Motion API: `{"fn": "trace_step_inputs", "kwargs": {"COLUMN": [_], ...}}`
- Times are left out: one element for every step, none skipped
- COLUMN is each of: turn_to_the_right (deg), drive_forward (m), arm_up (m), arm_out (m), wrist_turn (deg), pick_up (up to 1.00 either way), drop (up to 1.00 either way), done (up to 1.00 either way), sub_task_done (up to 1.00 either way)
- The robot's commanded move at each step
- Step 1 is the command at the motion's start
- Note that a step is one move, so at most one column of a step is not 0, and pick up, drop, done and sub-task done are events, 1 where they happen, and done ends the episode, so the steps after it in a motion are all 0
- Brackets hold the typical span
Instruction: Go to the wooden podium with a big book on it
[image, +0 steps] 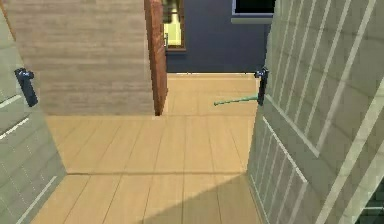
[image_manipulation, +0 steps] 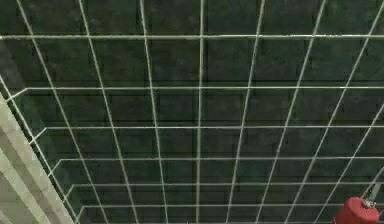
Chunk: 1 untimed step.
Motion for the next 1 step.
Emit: {"fn": "trace_step_inputs", "kwargs": {"turn_to_the_right": [0.0], "drive_forward": [1.0], "arm_up": [0.0], "arm_out": [0.0], "wrist_turn": [0.0], "pick_up": [0.0], "drop": [0.0], "done": [0.0], "sub_task_done": [0.0]}}
